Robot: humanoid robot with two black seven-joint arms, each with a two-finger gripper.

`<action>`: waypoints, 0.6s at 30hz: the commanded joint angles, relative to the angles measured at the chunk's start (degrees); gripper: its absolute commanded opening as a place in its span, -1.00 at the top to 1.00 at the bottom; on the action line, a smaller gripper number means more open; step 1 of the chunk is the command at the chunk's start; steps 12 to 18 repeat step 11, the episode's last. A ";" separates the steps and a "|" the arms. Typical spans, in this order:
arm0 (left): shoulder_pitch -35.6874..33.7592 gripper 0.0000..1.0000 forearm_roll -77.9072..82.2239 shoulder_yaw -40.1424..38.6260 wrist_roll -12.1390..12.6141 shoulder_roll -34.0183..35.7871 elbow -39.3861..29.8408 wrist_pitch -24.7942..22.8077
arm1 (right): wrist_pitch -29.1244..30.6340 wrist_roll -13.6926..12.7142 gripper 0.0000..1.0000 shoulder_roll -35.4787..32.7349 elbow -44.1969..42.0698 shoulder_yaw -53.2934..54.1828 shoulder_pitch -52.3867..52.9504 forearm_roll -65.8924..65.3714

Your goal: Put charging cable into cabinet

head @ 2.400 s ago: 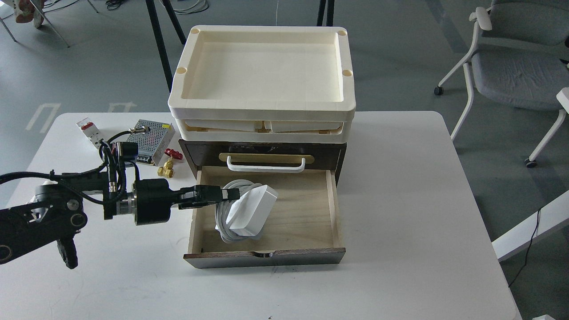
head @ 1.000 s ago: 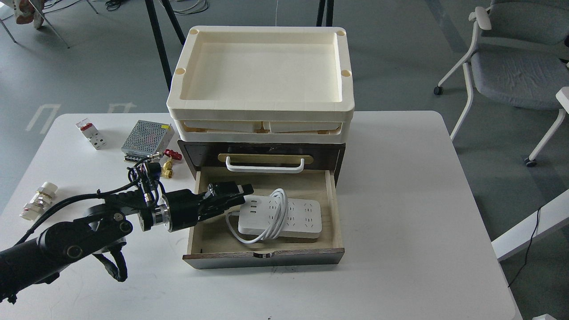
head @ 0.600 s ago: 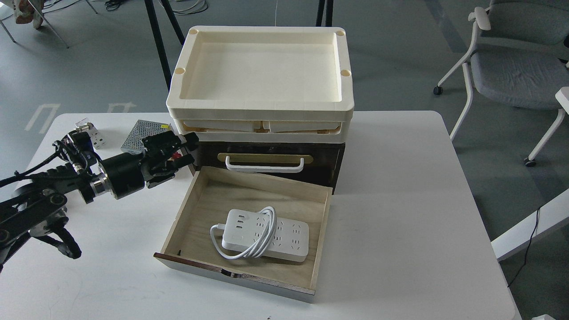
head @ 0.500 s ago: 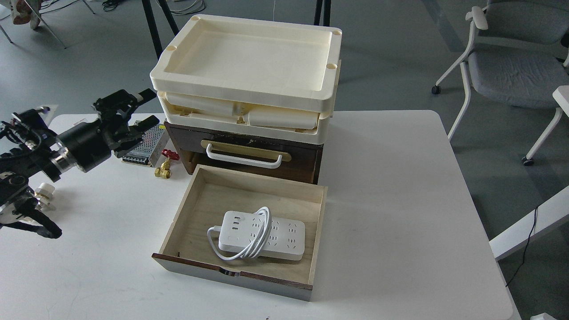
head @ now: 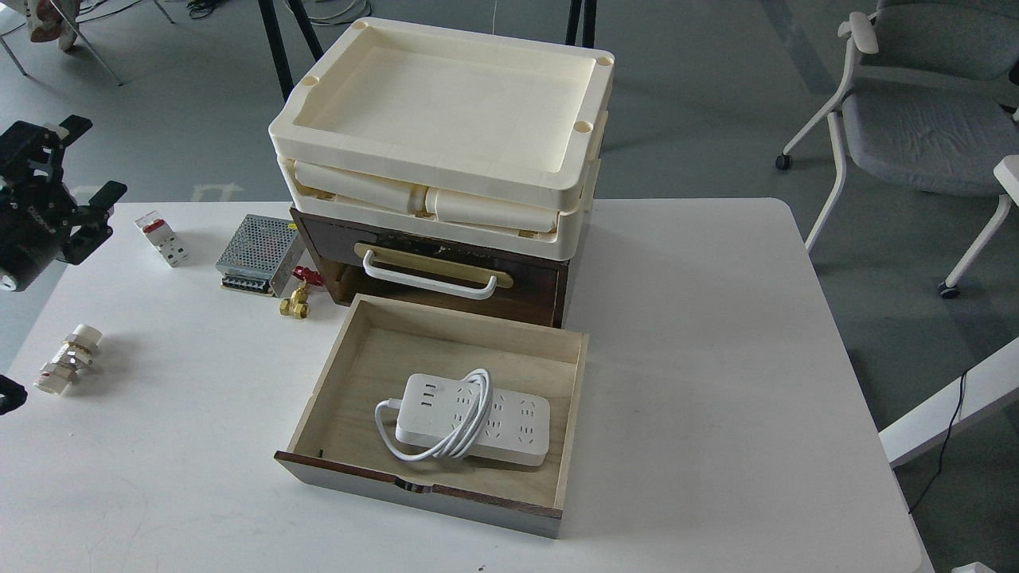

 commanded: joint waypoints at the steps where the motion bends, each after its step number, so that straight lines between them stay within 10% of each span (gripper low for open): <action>1: -0.83 -0.97 -4.84 -0.68 0.00 -0.14 6.18 0.01 | 0.00 -0.07 -1.00 0.35 0.50 1.38 0.08 0.01; 18: -10.75 -0.98 -5.28 0.02 0.00 -2.51 9.27 0.01 | 0.00 0.02 -1.00 3.51 9.03 3.49 -0.01 -0.16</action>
